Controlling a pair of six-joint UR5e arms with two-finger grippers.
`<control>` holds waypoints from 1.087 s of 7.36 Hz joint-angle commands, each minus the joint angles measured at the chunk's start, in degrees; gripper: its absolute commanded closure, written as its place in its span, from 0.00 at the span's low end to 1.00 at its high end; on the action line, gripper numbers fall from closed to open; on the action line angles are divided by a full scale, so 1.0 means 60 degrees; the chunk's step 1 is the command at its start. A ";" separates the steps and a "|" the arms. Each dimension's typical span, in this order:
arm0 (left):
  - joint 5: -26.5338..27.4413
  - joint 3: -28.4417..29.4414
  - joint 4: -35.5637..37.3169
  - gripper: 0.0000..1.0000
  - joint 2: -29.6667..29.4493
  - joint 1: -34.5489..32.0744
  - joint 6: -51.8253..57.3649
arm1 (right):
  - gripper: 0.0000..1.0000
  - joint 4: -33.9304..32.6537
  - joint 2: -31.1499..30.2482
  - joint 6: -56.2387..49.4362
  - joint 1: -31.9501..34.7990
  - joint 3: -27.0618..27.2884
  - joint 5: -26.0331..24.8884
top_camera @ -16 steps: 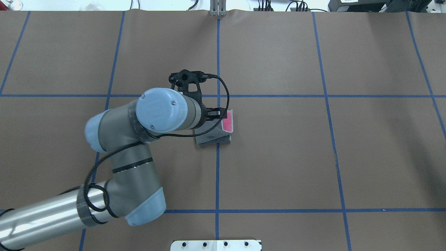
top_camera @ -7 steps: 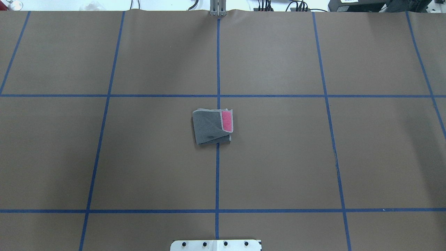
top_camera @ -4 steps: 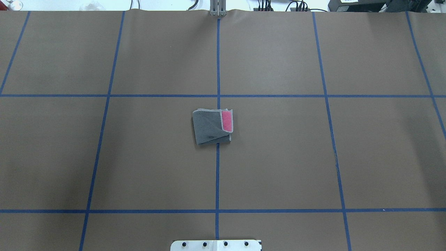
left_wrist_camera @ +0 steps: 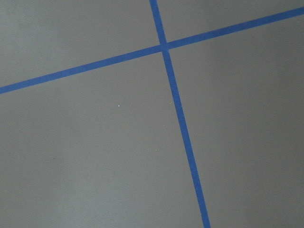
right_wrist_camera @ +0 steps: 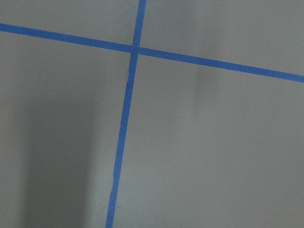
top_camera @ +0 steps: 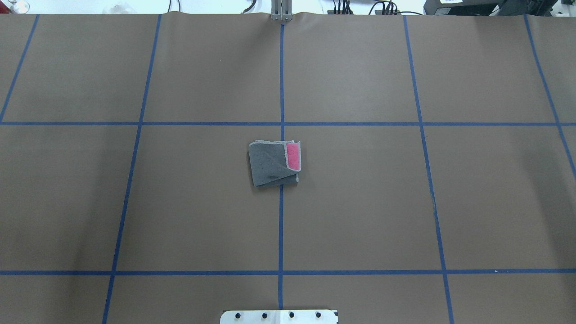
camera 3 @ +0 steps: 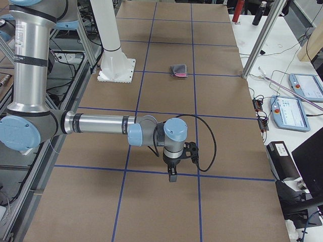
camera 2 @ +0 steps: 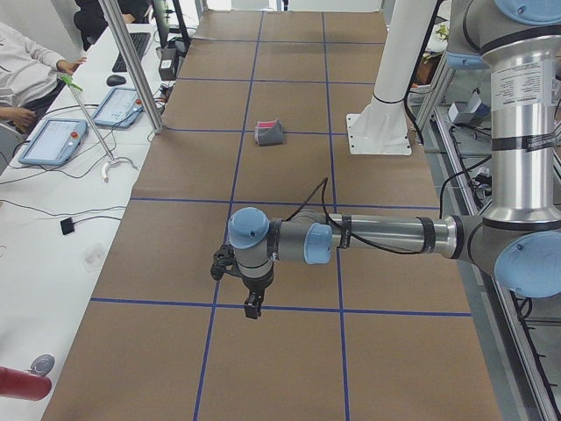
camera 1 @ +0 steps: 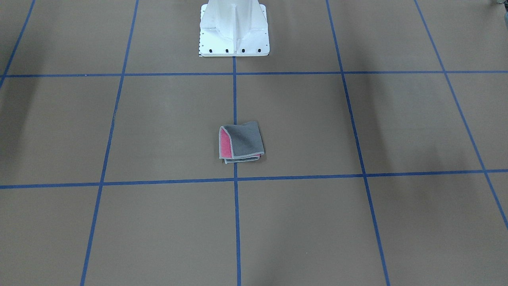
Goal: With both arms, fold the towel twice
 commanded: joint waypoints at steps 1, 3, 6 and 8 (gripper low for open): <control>-0.0005 -0.0012 -0.0012 0.00 -0.0009 -0.0010 -0.0087 | 0.00 0.0000 0.0007 0.0004 -0.0001 0.0006 0.0000; 0.0024 0.0031 -0.0012 0.00 -0.0097 0.0019 -0.0116 | 0.00 0.0015 0.0007 0.0004 -0.0001 0.0006 0.0000; 0.0068 0.0032 0.0002 0.00 -0.0039 0.0034 -0.0058 | 0.00 0.0161 0.0007 0.0004 -0.0001 -0.0023 0.0000; 0.0112 0.0017 0.0031 0.00 -0.0039 0.0034 -0.0043 | 0.00 0.0161 0.0007 0.0004 -0.0001 -0.0023 0.0000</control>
